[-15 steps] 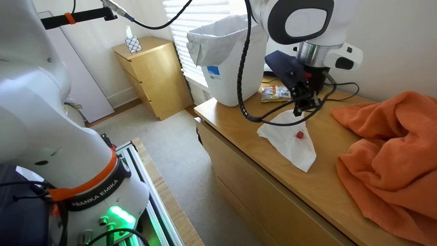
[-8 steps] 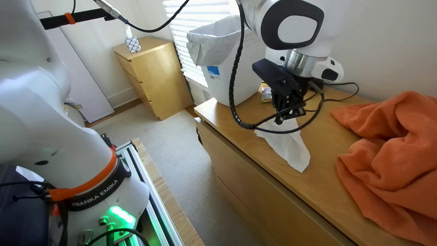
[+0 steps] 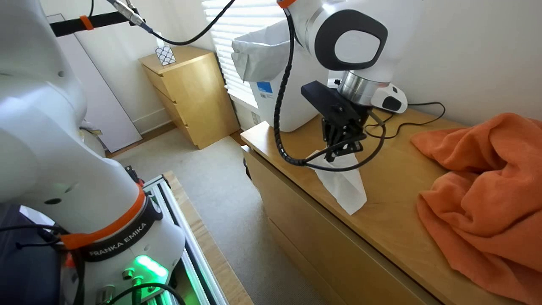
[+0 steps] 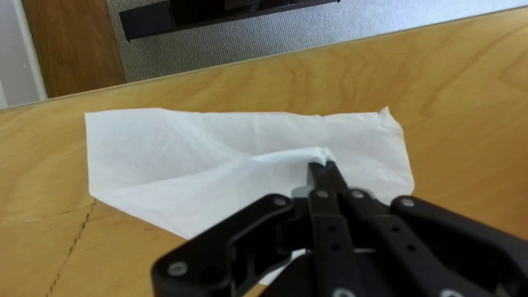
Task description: Place the small item on the paper towel, then fold the paper towel
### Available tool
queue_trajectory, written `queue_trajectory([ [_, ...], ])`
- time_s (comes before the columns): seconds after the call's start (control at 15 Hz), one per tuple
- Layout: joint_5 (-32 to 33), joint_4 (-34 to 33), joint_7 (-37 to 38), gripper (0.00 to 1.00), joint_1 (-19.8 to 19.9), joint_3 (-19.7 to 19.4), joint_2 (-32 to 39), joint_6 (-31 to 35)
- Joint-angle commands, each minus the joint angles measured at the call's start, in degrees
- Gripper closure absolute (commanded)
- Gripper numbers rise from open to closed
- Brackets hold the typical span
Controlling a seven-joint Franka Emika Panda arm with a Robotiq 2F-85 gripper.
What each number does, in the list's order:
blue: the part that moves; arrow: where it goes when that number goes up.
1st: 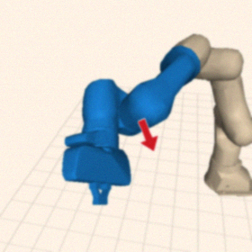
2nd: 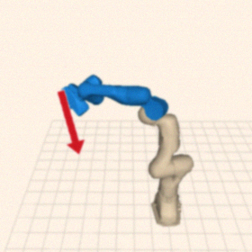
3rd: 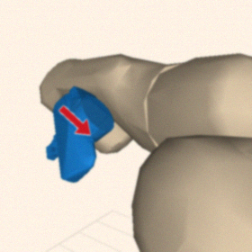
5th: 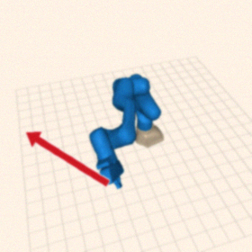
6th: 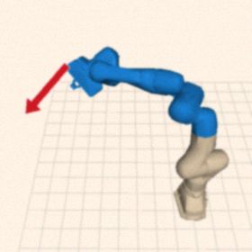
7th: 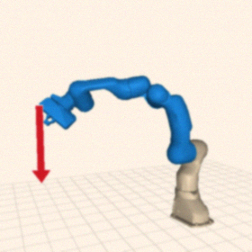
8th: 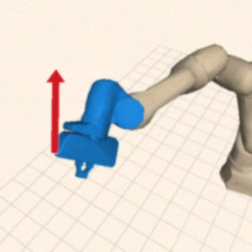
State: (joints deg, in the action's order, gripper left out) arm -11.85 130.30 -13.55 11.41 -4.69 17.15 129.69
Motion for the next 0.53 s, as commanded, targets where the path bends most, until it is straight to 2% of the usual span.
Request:
queue_trajectory([
  [0.0,1.9,1.4,2.2,1.0,-0.7,-0.7,0.3,1.1],
  [0.13,2.8,1.9,4.0,1.0,-1.0,-1.0,0.8,2.5],
  [0.27,3.8,2.2,5.4,0.9,-1.2,-1.2,1.3,3.7],
  [0.33,4.3,2.3,6.1,0.94,-1.3,-1.3,1.7,4.5],
  [0.4,4.7,2.4,6.8,0.91,-1.3,-1.5,2.0,5.0],
  [0.47,5.1,2.5,7.5,0.69,-1.4,-1.6,2.1,5.7],
])
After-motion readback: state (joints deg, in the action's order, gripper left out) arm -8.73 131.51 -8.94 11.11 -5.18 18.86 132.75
